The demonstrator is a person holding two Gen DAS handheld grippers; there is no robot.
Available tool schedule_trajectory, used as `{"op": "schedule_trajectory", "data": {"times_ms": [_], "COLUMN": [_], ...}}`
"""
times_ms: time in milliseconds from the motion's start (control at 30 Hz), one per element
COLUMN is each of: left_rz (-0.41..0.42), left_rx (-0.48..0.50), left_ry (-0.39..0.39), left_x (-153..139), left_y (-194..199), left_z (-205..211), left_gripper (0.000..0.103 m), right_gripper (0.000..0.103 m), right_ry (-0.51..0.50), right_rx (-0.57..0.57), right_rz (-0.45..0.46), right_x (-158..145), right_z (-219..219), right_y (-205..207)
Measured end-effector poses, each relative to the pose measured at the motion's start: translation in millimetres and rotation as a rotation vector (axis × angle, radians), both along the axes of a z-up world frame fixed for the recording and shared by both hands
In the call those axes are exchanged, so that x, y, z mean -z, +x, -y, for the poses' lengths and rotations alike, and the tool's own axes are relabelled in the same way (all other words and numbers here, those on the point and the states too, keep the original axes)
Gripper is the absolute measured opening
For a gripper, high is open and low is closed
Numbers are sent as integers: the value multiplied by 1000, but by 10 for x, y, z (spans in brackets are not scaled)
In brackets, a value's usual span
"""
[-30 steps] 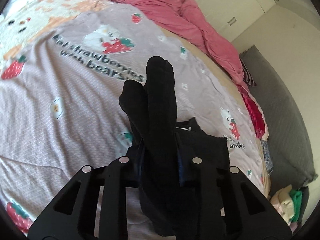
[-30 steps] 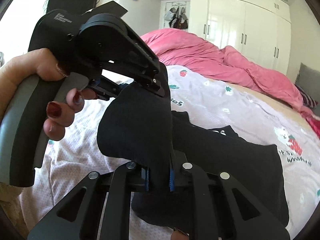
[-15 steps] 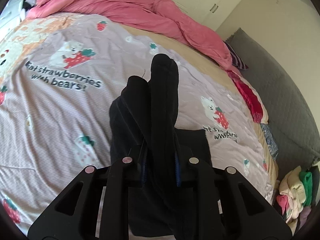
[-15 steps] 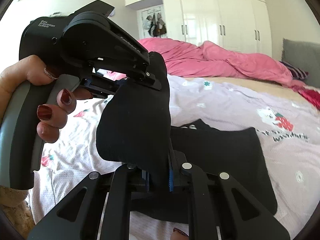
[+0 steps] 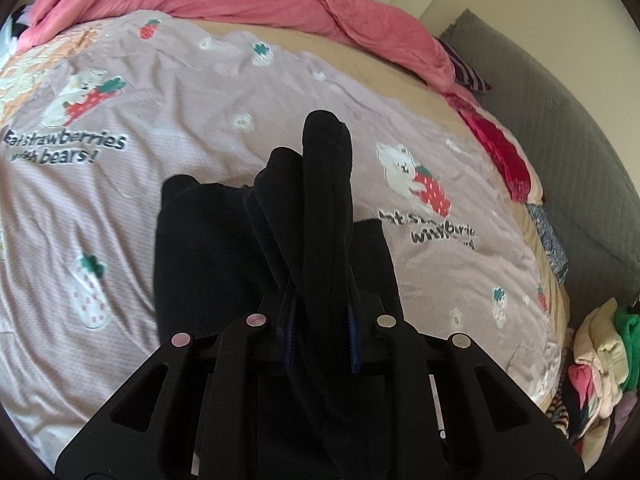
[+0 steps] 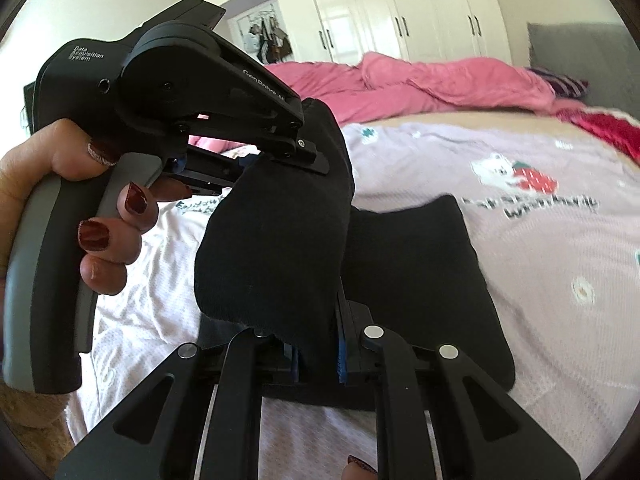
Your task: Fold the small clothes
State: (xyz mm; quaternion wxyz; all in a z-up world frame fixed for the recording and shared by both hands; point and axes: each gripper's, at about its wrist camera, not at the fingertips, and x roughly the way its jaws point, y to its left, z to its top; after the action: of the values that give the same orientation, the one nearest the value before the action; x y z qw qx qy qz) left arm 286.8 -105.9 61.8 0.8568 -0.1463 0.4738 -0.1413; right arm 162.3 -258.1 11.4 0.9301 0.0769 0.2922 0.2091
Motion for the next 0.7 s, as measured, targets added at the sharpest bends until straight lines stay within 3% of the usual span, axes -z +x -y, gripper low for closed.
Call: {"op": "schedule_trajectory", "data": {"times_ms": [333, 500, 567, 633, 700], "left_rz": [-71, -69, -55, -40, -26], "left_rx": [51, 51, 64, 82, 87], "left_ry": [37, 24, 9, -46, -110], "left_x": [381, 466, 466, 436, 393], "left_y": [125, 157, 141, 116, 83], "left_z": [353, 423, 443, 420, 354], "left_gripper": [13, 22, 35, 46, 47], "right_gripper": [13, 14, 15, 18, 22], "right_ry": [177, 243, 249, 254, 270], "right_rx": [39, 49, 50, 54, 61], "right_rz": [-178, -225, -237, -253, -273], "right_x": [367, 443, 454, 471, 502], "right_z": [379, 485, 504, 528, 583], "right_y": [88, 98, 100, 96, 98]}}
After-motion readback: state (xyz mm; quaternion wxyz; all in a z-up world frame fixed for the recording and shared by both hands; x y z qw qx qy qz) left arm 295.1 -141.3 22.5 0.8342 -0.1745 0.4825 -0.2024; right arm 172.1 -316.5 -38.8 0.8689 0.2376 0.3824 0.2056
